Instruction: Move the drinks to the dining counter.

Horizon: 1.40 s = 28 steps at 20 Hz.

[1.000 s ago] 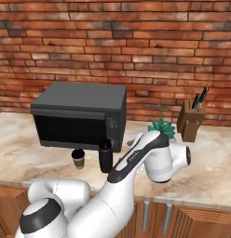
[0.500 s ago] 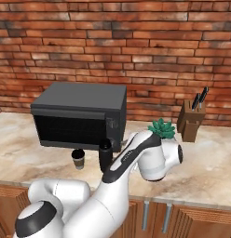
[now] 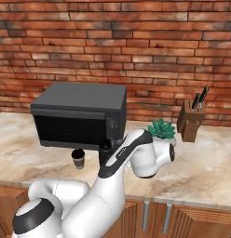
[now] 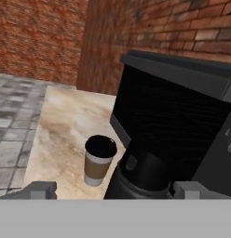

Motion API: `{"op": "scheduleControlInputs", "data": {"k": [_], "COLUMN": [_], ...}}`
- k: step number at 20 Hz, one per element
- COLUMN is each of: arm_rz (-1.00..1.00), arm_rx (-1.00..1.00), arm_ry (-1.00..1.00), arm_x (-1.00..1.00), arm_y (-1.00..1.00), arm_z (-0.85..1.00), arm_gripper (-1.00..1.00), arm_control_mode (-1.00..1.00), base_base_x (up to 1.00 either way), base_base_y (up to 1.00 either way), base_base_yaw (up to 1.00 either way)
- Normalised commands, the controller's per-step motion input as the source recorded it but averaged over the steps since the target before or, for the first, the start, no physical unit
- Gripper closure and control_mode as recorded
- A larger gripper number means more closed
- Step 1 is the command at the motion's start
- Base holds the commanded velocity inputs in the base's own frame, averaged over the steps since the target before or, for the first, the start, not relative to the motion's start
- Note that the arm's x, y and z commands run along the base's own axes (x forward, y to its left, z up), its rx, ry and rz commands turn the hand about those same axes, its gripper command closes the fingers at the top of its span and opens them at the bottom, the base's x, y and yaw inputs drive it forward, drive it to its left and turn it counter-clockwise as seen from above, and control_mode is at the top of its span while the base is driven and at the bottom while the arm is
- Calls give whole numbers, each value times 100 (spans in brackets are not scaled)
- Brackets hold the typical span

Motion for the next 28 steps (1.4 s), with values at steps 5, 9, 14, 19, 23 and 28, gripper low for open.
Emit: {"op": "scheduleControlInputs", "data": {"k": [5,9,14,19,23,28], "arm_rz": [-5,-5,-4,-1,0,0], "arm_rx": [0,0,0,0,0,0], "arm_ry": [13,15,11,6,0,0], "arm_x": [29,19,9,0,-8,-3], "arm_y": [14,7,6,0,1,8], "arm_z": [-5,-2,-5,-3,-2,-1], "arm_gripper": [-100,-100,-100,-100,-100,-100], "arm_control_mode": [-100,-100,-100,-100,-100,-100], "base_base_x": [0,0,0,0,0,0], "base_base_y": [0,0,0,0,0,0], "base_base_yaw": [0,0,0,0,0,0]}}
